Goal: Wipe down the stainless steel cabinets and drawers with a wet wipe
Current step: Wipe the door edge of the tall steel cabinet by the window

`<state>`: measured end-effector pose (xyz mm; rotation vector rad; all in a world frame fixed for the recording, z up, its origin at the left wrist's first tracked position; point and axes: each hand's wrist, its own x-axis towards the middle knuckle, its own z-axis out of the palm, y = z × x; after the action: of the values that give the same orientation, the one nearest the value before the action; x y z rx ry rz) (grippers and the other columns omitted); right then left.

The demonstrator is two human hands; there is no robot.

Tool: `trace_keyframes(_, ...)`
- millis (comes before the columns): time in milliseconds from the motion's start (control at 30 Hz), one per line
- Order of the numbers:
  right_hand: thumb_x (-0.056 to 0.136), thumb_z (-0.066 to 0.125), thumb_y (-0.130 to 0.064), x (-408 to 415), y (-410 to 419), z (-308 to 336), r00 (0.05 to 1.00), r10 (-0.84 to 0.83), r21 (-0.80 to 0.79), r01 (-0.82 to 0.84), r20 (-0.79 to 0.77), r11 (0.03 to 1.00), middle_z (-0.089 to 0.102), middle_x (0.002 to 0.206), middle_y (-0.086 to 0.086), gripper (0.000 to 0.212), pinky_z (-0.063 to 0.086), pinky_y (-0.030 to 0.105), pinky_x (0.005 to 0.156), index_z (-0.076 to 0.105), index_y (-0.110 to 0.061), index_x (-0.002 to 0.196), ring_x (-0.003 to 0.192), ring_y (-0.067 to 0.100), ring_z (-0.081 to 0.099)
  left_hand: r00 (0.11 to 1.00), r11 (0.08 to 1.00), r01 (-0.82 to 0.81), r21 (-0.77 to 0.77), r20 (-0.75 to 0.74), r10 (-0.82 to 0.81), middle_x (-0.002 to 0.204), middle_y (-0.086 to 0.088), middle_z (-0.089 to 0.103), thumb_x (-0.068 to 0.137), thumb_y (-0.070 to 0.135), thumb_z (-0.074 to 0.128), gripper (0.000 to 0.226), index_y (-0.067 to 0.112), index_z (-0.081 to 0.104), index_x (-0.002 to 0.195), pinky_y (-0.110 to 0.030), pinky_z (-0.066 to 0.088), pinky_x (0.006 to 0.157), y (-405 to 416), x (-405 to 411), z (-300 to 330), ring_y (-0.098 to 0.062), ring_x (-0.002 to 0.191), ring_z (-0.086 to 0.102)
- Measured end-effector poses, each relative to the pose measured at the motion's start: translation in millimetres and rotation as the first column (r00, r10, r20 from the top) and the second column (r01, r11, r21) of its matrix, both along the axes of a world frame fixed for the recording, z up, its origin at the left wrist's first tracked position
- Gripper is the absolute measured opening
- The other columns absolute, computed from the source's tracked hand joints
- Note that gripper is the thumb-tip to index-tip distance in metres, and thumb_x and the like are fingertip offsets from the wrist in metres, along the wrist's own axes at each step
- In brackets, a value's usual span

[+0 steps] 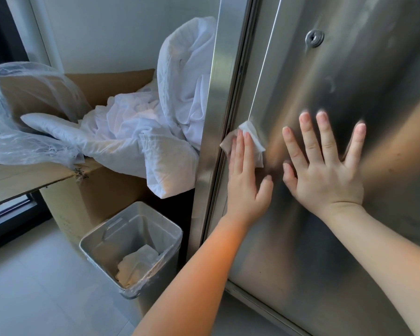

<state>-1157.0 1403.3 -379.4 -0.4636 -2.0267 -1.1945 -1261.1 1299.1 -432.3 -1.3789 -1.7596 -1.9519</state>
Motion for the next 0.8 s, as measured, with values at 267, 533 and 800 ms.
trace_keyframes(267,0.101,0.031,-0.043,-0.9,-0.5,-0.8,0.999,-0.026,0.062,0.028,-0.024,0.998,0.014,0.162,0.011,0.06,0.003,0.065,0.115,0.021,-0.02,0.155,0.15,0.03,0.011,0.957,0.996,-0.061,0.064,-0.281,0.076,0.161,-0.022,0.011,0.096,0.022,0.046,0.07,-0.007,0.015,0.151,-0.049,0.011,0.123,17.3,-38.8,69.2,-0.029,0.152,0.005)
trace_keyframes(533,0.099,0.033,-0.039,0.7,-2.4,-0.6,0.999,0.013,0.024,-0.012,-0.036,1.0,0.016,0.162,0.009,0.059,0.006,0.064,0.115,0.027,-0.019,0.154,0.15,0.026,0.012,0.947,0.996,-0.078,0.051,-0.308,0.09,0.163,-0.017,0.011,0.098,0.033,0.039,0.072,0.0,0.011,0.155,-0.035,0.008,0.124,19.7,-46.9,126.1,-0.025,0.152,0.006)
trace_keyframes(800,0.098,0.032,-0.041,-1.6,2.3,-2.5,0.999,0.021,0.006,-0.021,-0.036,1.0,0.014,0.163,0.008,0.061,0.005,0.064,0.116,0.023,-0.02,0.155,0.15,0.026,0.012,0.968,0.999,-0.045,0.002,-0.247,0.044,0.163,-0.015,0.011,0.096,0.019,0.042,0.069,0.001,0.01,0.155,-0.033,0.008,0.124,7.9,-37.7,139.9,-0.022,0.152,0.006)
